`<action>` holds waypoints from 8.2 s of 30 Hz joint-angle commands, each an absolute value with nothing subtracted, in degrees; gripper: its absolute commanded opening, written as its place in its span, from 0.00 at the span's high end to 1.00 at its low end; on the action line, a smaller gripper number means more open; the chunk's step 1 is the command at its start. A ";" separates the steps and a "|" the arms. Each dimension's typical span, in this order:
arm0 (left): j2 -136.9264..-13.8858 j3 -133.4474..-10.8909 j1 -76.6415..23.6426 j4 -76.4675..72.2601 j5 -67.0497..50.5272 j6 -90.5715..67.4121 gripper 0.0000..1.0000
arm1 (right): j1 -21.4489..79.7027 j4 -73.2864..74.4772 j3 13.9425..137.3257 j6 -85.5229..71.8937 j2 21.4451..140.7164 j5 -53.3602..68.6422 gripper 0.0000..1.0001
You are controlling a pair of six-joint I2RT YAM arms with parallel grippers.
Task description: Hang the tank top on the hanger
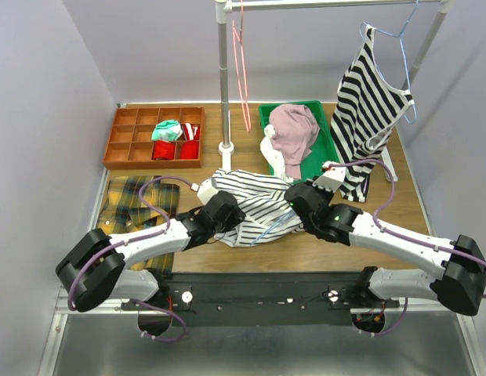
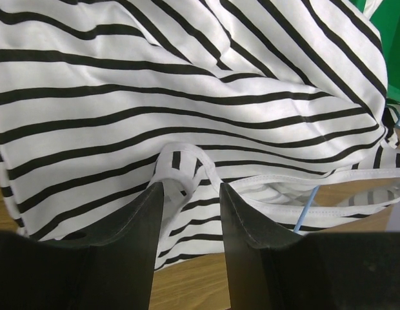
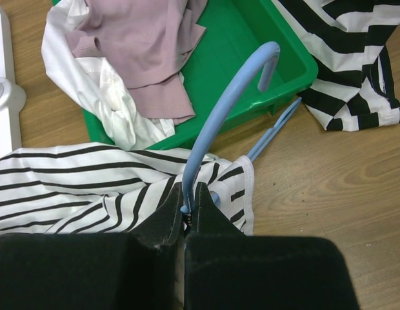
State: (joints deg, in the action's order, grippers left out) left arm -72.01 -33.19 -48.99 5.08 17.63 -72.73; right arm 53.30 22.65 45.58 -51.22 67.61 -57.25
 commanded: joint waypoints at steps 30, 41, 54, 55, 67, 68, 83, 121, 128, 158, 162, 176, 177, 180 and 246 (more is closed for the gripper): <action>-54.59 -21.62 -48.34 -1.50 4.58 -58.19 1.00 | 53.44 40.43 58.17 -70.75 82.70 -63.81 0.99; -44.04 -21.27 -48.25 8.43 -2.45 -55.81 1.00 | 52.82 44.56 59.33 -74.00 82.01 -65.56 0.99; -42.63 -20.57 -48.52 11.25 -8.96 -52.12 1.00 | 52.73 47.28 59.50 -76.99 80.16 -66.45 0.99; -42.37 -20.57 -48.52 11.77 -8.96 -51.95 1.00 | 52.73 47.29 59.50 -76.99 80.07 -66.53 0.99; -41.66 -21.79 -49.30 12.48 -10.63 -50.01 1.00 | 52.73 47.20 60.03 -76.90 80.42 -66.18 0.99; -41.83 -22.32 -49.39 12.65 -10.81 -49.66 1.00 | 52.73 47.28 60.12 -76.99 80.42 -66.27 0.99; -43.60 -25.13 -51.42 13.18 -9.41 -48.34 1.00 | 52.65 46.93 60.12 -76.55 80.07 -65.83 0.99; -51.33 -45.96 -51.42 12.83 -1.50 -46.14 0.93 | 53.52 45.79 77.25 -69.17 86.13 -64.07 0.99; -54.22 -48.60 -51.33 14.23 2.19 -43.25 0.66 | 54.05 49.92 79.28 -71.81 88.16 -64.42 0.99; -69.77 -69.79 -54.67 39.55 2.37 -6.06 0.44 | 54.05 45.79 73.39 -69.61 84.02 -60.73 0.99; -71.45 -69.08 -55.02 37.10 2.55 -6.24 0.44 | 54.05 45.62 73.13 -69.78 83.94 -60.64 0.99; -58.02 -55.29 -54.23 24.44 0.09 -9.58 0.39 | 54.05 45.00 72.33 -69.61 82.97 -60.47 0.99; -57.31 -54.24 -54.23 23.48 0.09 -9.58 0.39 | 54.05 44.91 72.33 -69.61 82.97 -60.38 0.99; -54.85 -52.48 -54.23 22.24 -1.48 -9.23 0.39 | 54.05 44.74 72.42 -69.35 83.06 -60.29 0.99; -52.47 -46.23 -57.57 9.14 9.84 -7.12 1.00 | 54.05 26.64 67.24 -48.35 68.56 -38.07 0.06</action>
State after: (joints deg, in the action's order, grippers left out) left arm -55.07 -46.70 -57.14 14.06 5.74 -4.47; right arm 53.71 31.46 68.66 -53.69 71.35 -45.23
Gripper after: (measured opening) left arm 0.024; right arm 0.891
